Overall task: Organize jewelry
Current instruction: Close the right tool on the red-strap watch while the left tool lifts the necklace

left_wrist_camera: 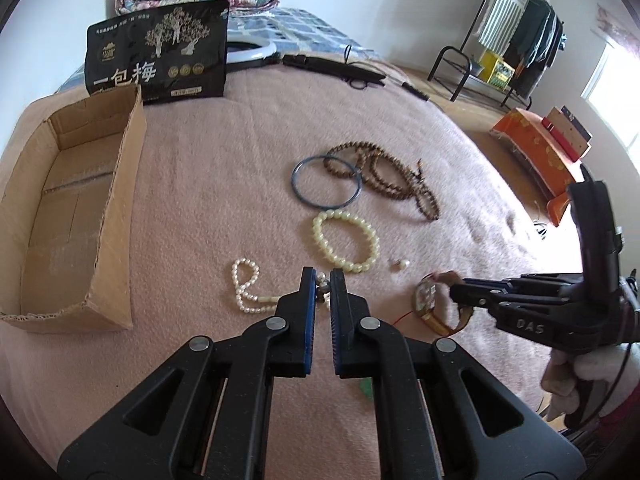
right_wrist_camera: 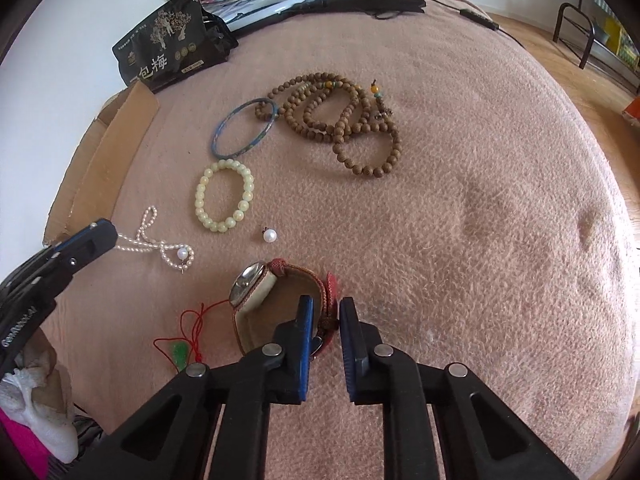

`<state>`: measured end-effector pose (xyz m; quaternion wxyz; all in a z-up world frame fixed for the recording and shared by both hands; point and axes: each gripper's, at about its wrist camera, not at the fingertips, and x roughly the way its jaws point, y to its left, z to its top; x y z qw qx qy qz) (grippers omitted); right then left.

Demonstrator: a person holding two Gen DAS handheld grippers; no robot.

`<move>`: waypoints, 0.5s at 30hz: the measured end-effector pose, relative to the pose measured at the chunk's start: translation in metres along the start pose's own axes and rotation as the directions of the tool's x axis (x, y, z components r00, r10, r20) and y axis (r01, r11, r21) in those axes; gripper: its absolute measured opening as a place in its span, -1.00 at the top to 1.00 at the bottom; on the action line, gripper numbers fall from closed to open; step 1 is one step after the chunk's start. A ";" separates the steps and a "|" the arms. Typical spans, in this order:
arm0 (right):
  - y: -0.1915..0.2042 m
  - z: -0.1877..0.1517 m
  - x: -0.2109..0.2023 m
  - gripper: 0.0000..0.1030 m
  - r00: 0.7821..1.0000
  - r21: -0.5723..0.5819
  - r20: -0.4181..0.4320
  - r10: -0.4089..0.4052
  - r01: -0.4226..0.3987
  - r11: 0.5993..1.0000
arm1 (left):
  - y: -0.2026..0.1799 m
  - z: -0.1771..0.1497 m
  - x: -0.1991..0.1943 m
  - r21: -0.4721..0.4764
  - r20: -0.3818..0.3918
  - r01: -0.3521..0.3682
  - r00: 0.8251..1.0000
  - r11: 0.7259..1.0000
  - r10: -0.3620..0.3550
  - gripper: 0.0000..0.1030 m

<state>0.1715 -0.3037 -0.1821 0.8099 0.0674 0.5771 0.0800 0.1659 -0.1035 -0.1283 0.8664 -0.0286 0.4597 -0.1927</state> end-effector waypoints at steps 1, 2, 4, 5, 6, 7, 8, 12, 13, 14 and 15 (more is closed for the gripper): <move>0.000 -0.001 -0.003 0.78 1.000 -0.002 0.009 0.000 0.000 1.000 | -0.002 0.002 -0.004 0.002 0.009 0.008 1.000 1.000 -0.008 0.92; 0.000 -0.001 -0.005 0.79 1.000 -0.002 0.017 0.001 -0.001 1.000 | -0.004 0.004 -0.007 0.002 0.017 0.014 1.000 1.000 -0.014 0.92; 0.002 0.001 -0.011 0.79 0.999 -0.003 0.034 0.002 -0.001 1.000 | -0.008 0.009 -0.015 0.002 0.036 0.029 0.999 1.000 -0.029 0.92; 0.002 0.001 -0.013 0.79 0.999 -0.005 0.042 -0.001 0.001 1.000 | -0.009 0.010 -0.018 0.001 0.045 0.033 0.998 0.999 -0.033 0.92; 0.002 0.001 -0.016 0.79 0.999 -0.006 0.051 -0.003 0.003 1.000 | -0.010 0.012 -0.021 -0.001 0.054 0.037 0.998 0.999 -0.036 0.92; 0.003 0.001 -0.019 0.79 0.998 -0.007 0.060 -0.005 0.005 1.000 | -0.010 0.015 -0.025 -0.004 0.064 0.040 0.997 0.999 -0.040 0.92; 0.002 0.001 -0.022 0.79 0.998 -0.006 0.068 -0.004 0.004 1.000 | -0.010 0.017 -0.028 -0.008 0.071 0.045 0.997 0.999 -0.044 0.92; 0.002 0.001 -0.031 0.79 0.995 -0.004 0.095 0.002 -0.001 1.000 | -0.006 0.023 -0.040 -0.023 0.098 0.051 0.994 0.998 -0.049 0.92; 0.002 0.002 -0.033 0.79 0.995 -0.004 0.101 0.003 -0.003 1.000 | -0.004 0.024 -0.043 -0.027 0.104 0.052 0.993 0.998 -0.049 0.92; 0.003 0.003 -0.035 0.79 0.994 -0.006 0.108 0.005 -0.004 1.000 | -0.003 0.025 -0.047 -0.030 0.109 0.052 0.993 0.998 -0.048 0.92; 0.005 0.005 -0.037 0.79 0.993 -0.010 0.114 0.004 -0.003 1.000 | 0.000 0.026 -0.049 -0.035 0.113 0.051 0.993 0.998 -0.046 0.92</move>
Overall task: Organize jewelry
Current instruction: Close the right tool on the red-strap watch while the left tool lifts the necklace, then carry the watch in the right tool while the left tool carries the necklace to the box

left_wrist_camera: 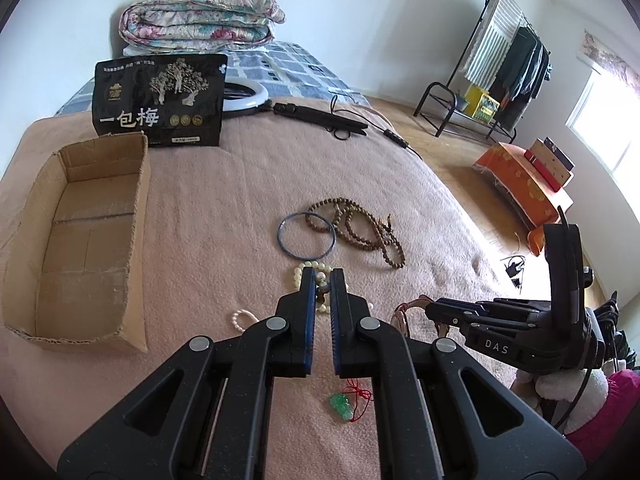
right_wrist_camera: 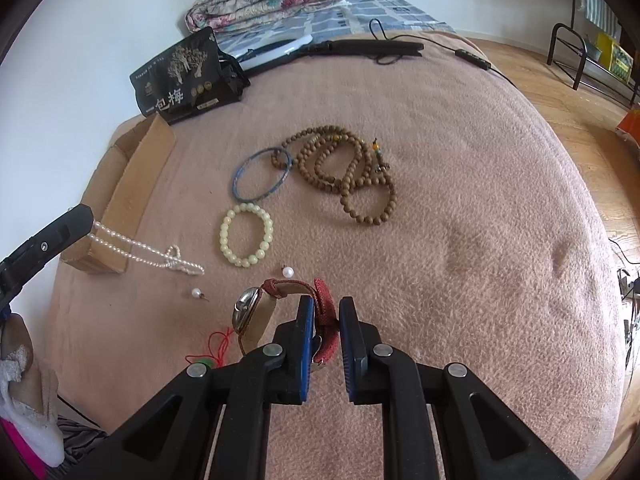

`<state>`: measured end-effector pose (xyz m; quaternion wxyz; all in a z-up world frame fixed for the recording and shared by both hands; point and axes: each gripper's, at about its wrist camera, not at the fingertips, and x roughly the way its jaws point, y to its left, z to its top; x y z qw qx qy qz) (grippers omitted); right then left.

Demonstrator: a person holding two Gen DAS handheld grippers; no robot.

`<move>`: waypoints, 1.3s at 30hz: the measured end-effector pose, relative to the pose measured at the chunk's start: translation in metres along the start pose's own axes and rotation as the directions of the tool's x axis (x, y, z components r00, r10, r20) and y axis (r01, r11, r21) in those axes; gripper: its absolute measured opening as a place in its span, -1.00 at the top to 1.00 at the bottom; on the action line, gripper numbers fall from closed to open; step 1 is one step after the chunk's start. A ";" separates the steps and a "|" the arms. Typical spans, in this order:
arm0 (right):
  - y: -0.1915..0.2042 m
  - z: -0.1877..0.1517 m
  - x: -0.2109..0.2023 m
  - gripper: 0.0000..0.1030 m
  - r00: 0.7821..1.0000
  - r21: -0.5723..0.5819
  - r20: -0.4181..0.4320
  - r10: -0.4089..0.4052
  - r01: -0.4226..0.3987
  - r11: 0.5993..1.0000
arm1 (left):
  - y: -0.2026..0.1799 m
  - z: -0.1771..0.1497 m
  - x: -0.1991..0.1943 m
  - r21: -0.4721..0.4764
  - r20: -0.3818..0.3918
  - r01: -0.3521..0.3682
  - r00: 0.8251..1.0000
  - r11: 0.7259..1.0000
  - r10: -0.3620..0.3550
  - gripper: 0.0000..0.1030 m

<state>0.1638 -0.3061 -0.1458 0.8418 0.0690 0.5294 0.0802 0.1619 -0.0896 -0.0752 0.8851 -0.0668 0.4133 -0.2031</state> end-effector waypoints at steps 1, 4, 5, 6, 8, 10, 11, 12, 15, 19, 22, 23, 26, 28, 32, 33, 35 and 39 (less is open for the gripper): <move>0.001 0.001 -0.001 0.79 1.000 -0.002 0.005 -0.001 0.001 1.000 | 0.003 0.002 -0.003 -0.008 0.003 0.000 1.000 1.000 0.000 0.92; 0.007 0.004 -0.004 0.79 1.000 -0.008 0.018 0.001 -0.001 1.000 | 0.010 0.010 -0.015 -0.028 0.025 0.002 1.000 1.000 -0.002 0.92; 0.009 0.005 -0.006 0.79 1.000 -0.012 0.023 0.003 -0.003 1.000 | 0.013 0.013 -0.022 -0.035 0.037 0.006 0.999 0.999 -0.005 0.92; 0.012 0.006 -0.007 0.79 1.000 -0.017 0.029 0.005 -0.004 1.000 | 0.015 0.017 -0.030 -0.039 0.053 0.010 0.999 0.999 -0.008 0.92; 0.018 0.007 -0.011 0.79 0.999 -0.030 0.042 0.007 -0.006 1.000 | 0.019 0.025 -0.047 -0.038 0.090 0.008 0.996 0.999 -0.004 0.92; 0.025 0.010 -0.014 0.79 0.998 -0.040 0.055 0.015 -0.012 0.999 | 0.023 0.034 -0.062 -0.046 0.124 0.010 0.992 0.999 -0.004 0.92; 0.028 0.010 -0.016 0.79 0.998 -0.044 0.059 0.021 -0.018 0.999 | 0.027 0.039 -0.071 -0.052 0.142 0.011 0.990 0.999 -0.004 0.92; 0.032 0.012 -0.018 0.79 0.998 -0.048 0.065 0.028 -0.025 0.999 | 0.030 0.043 -0.078 -0.056 0.159 0.010 0.987 0.998 -0.001 0.92; 0.044 0.015 -0.023 0.79 0.996 -0.060 0.080 0.049 -0.044 0.997 | 0.041 0.053 -0.095 -0.070 0.195 -0.002 0.981 0.998 0.015 0.92; 0.062 0.022 -0.027 0.79 0.992 -0.078 0.096 0.078 -0.071 0.994 | 0.060 0.063 -0.110 -0.094 0.228 -0.028 0.973 0.995 0.049 0.92; 0.077 0.028 -0.031 0.79 0.989 -0.097 0.108 0.101 -0.091 0.991 | 0.078 0.071 -0.119 -0.117 0.245 -0.056 0.966 0.992 0.083 0.92; 0.084 0.030 -0.033 0.79 0.987 -0.108 0.115 0.108 -0.096 0.990 | 0.084 0.072 -0.121 -0.125 0.248 -0.064 0.964 0.990 0.094 0.92; 0.104 0.037 -0.035 0.79 0.983 -0.139 0.130 0.131 -0.113 0.984 | 0.103 0.075 -0.127 -0.146 0.256 -0.094 0.958 0.985 0.129 0.92; 0.119 0.042 -0.035 0.79 0.979 -0.162 0.137 0.149 -0.126 0.979 | 0.116 0.076 -0.129 -0.166 0.257 -0.109 0.955 0.980 0.150 0.92; 0.149 0.049 -0.031 0.79 0.974 -0.201 0.141 0.179 -0.149 0.968 | 0.140 0.073 -0.128 -0.199 0.246 -0.141 0.951 0.970 0.189 0.92; 0.155 0.051 -0.029 0.79 0.973 -0.211 0.141 0.184 -0.153 0.966 | 0.144 0.072 -0.128 -0.205 0.242 -0.149 0.950 0.967 0.198 0.92; 0.169 0.053 -0.024 0.79 0.971 -0.235 0.140 0.192 -0.155 0.960 | 0.154 0.070 -0.125 -0.215 0.229 -0.167 0.949 0.962 0.216 0.92; 0.191 0.056 -0.012 0.79 0.969 -0.260 0.130 0.210 -0.171 0.950 | 0.171 0.062 -0.121 -0.232 0.204 -0.197 0.948 0.952 0.246 0.92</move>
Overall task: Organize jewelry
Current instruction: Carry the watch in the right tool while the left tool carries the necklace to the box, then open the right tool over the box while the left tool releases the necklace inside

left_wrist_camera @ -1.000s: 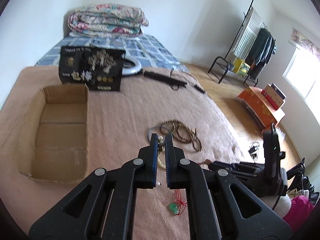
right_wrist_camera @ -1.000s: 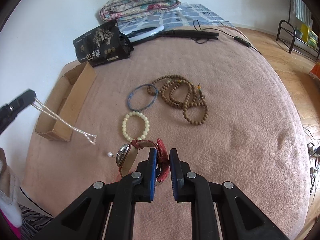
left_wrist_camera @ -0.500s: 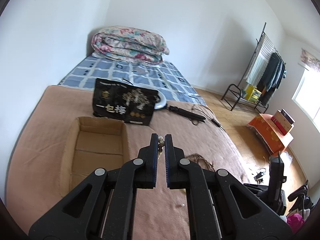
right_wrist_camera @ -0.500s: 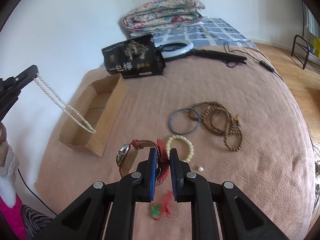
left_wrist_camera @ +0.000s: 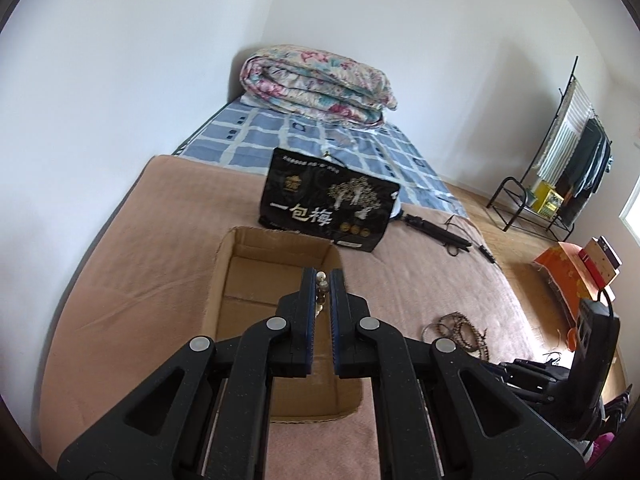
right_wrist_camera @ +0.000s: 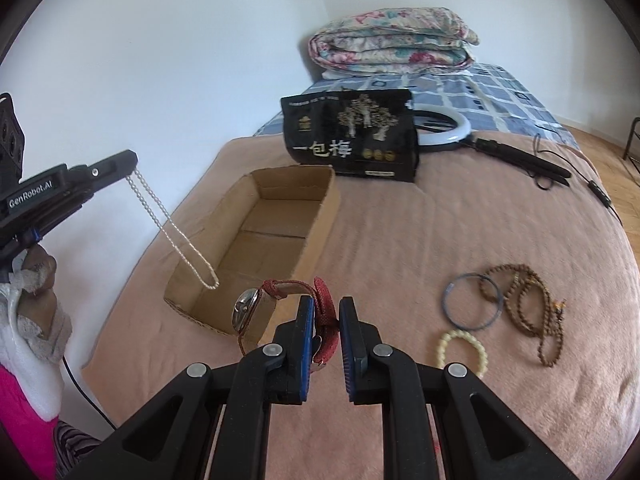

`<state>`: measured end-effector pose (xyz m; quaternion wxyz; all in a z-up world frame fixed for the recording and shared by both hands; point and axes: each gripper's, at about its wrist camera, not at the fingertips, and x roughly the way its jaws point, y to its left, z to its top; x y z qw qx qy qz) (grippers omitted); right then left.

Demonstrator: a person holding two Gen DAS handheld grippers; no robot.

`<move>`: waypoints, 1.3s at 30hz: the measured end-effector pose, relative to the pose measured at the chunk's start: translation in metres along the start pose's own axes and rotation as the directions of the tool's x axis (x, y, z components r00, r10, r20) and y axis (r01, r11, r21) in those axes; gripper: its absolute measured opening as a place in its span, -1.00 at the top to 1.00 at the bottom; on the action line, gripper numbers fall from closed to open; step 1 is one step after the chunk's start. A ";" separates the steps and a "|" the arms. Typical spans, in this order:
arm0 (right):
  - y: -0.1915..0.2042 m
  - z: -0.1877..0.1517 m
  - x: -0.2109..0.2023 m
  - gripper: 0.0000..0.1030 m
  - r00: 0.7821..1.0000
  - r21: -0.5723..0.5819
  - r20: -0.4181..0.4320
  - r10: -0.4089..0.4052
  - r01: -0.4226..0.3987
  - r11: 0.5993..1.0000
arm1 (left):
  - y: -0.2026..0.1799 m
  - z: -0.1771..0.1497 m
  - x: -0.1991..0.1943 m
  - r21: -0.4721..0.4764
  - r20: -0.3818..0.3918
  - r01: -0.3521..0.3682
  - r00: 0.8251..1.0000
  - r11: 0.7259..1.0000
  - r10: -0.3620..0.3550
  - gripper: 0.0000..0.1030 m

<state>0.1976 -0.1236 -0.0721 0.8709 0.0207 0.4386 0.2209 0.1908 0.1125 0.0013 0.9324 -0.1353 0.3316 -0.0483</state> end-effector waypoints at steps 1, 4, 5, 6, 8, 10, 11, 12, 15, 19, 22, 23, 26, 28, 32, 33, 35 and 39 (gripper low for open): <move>0.004 0.001 0.004 0.79 1.000 -0.003 -0.001 0.004 -0.004 1.000 | 0.005 -0.002 0.003 -0.005 -0.007 -0.007 1.000 1.000 0.007 0.92; 0.016 0.008 0.017 0.79 1.000 -0.016 -0.002 0.015 -0.015 1.000 | 0.016 -0.008 0.008 -0.019 -0.030 -0.023 0.999 1.000 0.023 0.92; 0.020 0.009 0.021 0.79 1.000 -0.019 -0.002 0.017 -0.017 1.000 | 0.019 -0.011 0.010 -0.019 -0.038 -0.029 0.999 0.999 0.028 0.92; 0.023 0.010 0.025 0.79 1.000 -0.023 -0.005 0.018 -0.018 1.000 | 0.022 -0.014 0.013 -0.016 -0.049 -0.039 0.998 0.999 0.038 0.92; 0.029 0.011 0.036 0.79 1.000 -0.030 -0.013 0.018 -0.019 0.999 | 0.026 -0.020 0.017 -0.010 -0.067 -0.056 0.996 0.998 0.055 0.92; 0.034 0.012 0.046 0.79 1.000 -0.033 -0.023 0.016 -0.017 0.999 | 0.029 -0.027 0.022 0.000 -0.087 -0.069 0.994 0.998 0.069 0.92; 0.035 0.012 0.050 0.79 1.000 -0.033 -0.027 0.016 -0.017 0.999 | 0.029 -0.029 0.023 0.004 -0.094 -0.075 0.993 0.997 0.075 0.92; 0.037 0.012 0.054 0.79 0.999 -0.033 -0.032 0.016 -0.017 0.999 | 0.030 -0.032 0.025 0.008 -0.101 -0.079 0.992 0.997 0.079 0.92; 0.041 0.013 0.064 0.79 0.999 -0.033 -0.043 0.018 -0.019 0.999 | 0.032 -0.040 0.032 0.018 -0.126 -0.089 0.988 0.996 0.091 0.92; 0.044 0.013 0.072 0.79 0.998 -0.025 -0.054 0.029 -0.030 0.999 | 0.033 -0.045 0.037 0.031 -0.146 -0.100 0.984 0.995 0.103 0.92; 0.048 0.013 0.081 0.78 0.998 -0.037 -0.061 0.022 -0.024 0.999 | 0.036 -0.046 0.040 0.029 -0.157 -0.108 0.981 0.994 0.111 0.92; 0.048 0.013 0.084 0.77 0.998 -0.038 -0.064 0.019 -0.021 0.999 | 0.037 -0.047 0.041 0.027 -0.159 -0.110 0.981 0.994 0.113 0.92; 0.048 0.014 0.091 0.68 0.996 -0.033 -0.079 0.032 -0.034 0.999 | 0.039 -0.046 0.042 0.025 -0.168 -0.117 0.979 0.993 0.120 0.92; 0.049 0.014 0.092 0.61 0.997 -0.035 -0.077 0.027 -0.030 0.999 | 0.040 -0.046 0.043 0.022 -0.177 -0.118 0.977 0.993 0.120 0.92; 0.049 0.016 0.090 0.41 0.998 -0.040 -0.063 0.019 -0.022 0.999 | 0.040 -0.048 0.045 0.020 -0.192 -0.122 0.974 0.992 0.123 0.89; 0.048 0.016 0.089 0.40 0.998 -0.038 -0.061 0.018 -0.021 0.999 | 0.040 -0.049 0.046 0.024 -0.193 -0.127 0.973 0.992 0.129 0.70; 0.046 0.016 0.087 0.34 0.998 -0.033 -0.059 0.015 -0.017 0.999 | 0.039 -0.049 0.045 0.022 -0.188 -0.128 0.974 0.992 0.130 0.22; 0.042 0.016 0.082 0.22 0.999 -0.028 -0.052 0.001 -0.002 1.000 | 0.036 -0.049 0.040 0.028 -0.169 -0.131 0.976 0.991 0.134 0.20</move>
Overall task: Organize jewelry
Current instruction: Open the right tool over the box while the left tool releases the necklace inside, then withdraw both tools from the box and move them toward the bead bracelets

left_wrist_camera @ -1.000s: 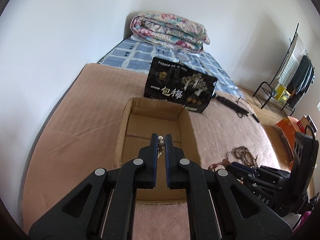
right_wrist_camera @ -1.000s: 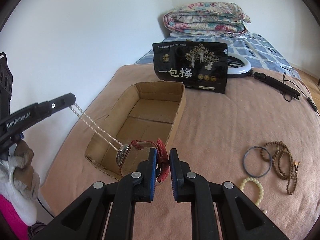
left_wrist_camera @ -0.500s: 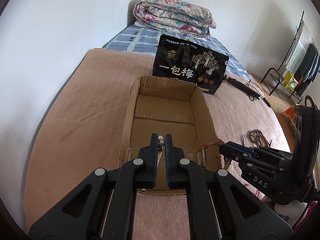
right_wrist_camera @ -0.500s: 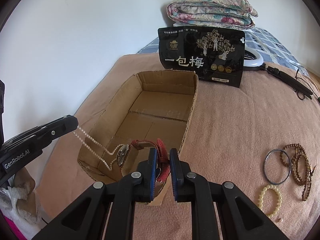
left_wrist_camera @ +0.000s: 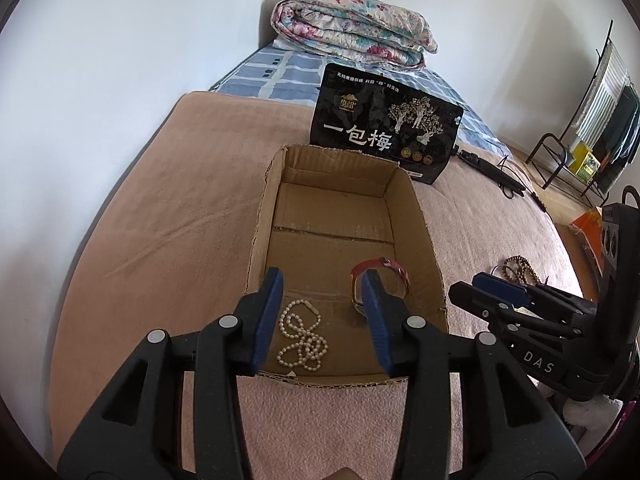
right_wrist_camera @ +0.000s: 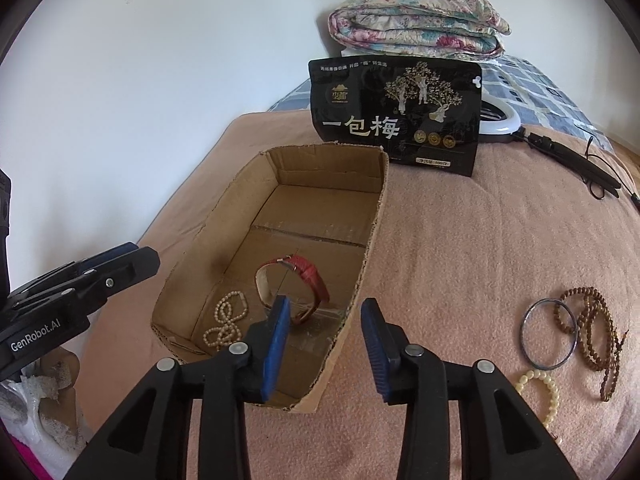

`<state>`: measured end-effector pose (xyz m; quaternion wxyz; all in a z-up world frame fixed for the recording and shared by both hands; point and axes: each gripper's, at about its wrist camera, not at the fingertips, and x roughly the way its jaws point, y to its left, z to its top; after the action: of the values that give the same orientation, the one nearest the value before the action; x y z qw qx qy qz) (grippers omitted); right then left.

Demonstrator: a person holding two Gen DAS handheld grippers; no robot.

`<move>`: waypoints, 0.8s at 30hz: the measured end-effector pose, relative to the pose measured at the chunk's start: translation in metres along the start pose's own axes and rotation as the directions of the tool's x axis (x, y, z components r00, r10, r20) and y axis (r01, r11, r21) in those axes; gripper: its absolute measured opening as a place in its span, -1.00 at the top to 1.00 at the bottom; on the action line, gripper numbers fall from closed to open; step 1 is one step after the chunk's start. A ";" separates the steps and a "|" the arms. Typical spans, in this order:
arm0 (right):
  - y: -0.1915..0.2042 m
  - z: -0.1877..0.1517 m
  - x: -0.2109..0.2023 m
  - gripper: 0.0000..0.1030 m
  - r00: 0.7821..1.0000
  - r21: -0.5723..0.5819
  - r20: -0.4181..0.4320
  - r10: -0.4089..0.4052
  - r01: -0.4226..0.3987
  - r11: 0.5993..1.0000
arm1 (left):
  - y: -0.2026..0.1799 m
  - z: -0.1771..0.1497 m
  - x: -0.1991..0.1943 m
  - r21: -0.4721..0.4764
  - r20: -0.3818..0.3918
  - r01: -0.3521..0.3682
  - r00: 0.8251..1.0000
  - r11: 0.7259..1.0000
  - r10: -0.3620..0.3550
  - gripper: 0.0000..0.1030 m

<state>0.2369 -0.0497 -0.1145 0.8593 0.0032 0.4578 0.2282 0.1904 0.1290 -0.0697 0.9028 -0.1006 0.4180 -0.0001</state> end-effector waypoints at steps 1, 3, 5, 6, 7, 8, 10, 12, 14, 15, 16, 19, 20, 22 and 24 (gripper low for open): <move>-0.001 0.000 -0.002 0.20 1.000 0.002 0.003 -0.003 0.003 1.000 | -0.001 0.000 -0.001 0.001 0.004 -0.001 1.000 1.000 0.001 0.21; -0.003 -0.001 -0.005 0.17 1.000 0.005 0.009 -0.009 0.009 1.000 | -0.002 -0.001 -0.004 0.001 0.008 0.000 1.000 1.000 0.000 0.20; -0.005 -0.001 -0.009 0.10 1.000 0.007 0.016 -0.014 0.014 1.000 | -0.004 -0.001 -0.005 0.003 0.011 0.001 1.000 1.000 -0.002 0.20; -0.006 -0.002 -0.011 0.09 1.000 0.007 0.019 -0.017 0.017 1.000 | -0.005 -0.002 -0.007 0.006 0.013 0.004 1.000 1.000 -0.004 0.20; -0.006 -0.002 -0.013 0.07 1.000 0.006 0.022 -0.019 0.019 1.000 | -0.006 -0.002 -0.008 0.010 0.015 0.005 1.000 1.000 -0.005 0.21; -0.007 -0.003 -0.015 0.07 0.999 0.004 0.024 -0.021 0.021 1.000 | -0.007 -0.003 -0.009 0.014 0.018 0.004 1.000 1.000 -0.004 0.21; -0.008 -0.004 -0.019 0.07 0.999 0.000 0.026 -0.026 0.026 1.000 | -0.010 -0.003 -0.012 0.019 0.025 0.002 1.000 1.000 -0.003 0.20; -0.009 -0.006 -0.023 0.06 0.999 -0.005 0.030 -0.034 0.034 0.999 | -0.012 -0.003 -0.015 0.020 0.032 0.006 0.999 1.000 -0.006 0.20; -0.011 -0.007 -0.028 0.00 0.998 -0.007 0.036 -0.043 0.043 0.999 | -0.015 -0.003 -0.019 0.023 0.042 0.006 0.999 1.000 -0.007 0.21; -0.012 -0.008 -0.031 -0.02 0.998 -0.007 0.040 -0.046 0.047 0.999 | -0.016 -0.003 -0.020 0.024 0.047 0.008 0.999 1.000 -0.009 0.21; -0.014 -0.009 -0.034 -0.02 0.998 -0.007 0.044 -0.050 0.050 0.999 | -0.018 -0.003 -0.023 0.025 0.052 0.010 0.999 1.000 -0.011 0.20; -0.019 -0.011 -0.043 -0.03 0.997 -0.007 0.055 -0.061 0.062 0.998 | -0.024 -0.003 -0.030 0.029 0.071 0.013 0.997 0.999 -0.015 0.21; -0.021 -0.012 -0.046 -0.03 0.996 -0.006 0.057 -0.065 0.065 0.998 | -0.026 -0.003 -0.033 0.030 0.077 0.015 0.997 0.999 -0.017 0.20; -0.026 -0.015 -0.053 -0.04 0.996 -0.005 0.062 -0.070 0.071 0.997 | -0.031 -0.004 -0.039 0.037 0.090 0.015 0.996 0.999 -0.019 0.20; -0.030 -0.017 -0.061 -0.06 0.995 -0.005 0.070 -0.077 0.078 0.997 | -0.037 -0.006 -0.045 0.047 0.107 0.011 0.994 0.999 -0.016 0.20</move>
<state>0.2062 -0.1045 -0.0830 0.8829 -0.0100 0.4266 0.1961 0.1599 0.0957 -0.0324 0.9262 -0.0822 0.3679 -0.0106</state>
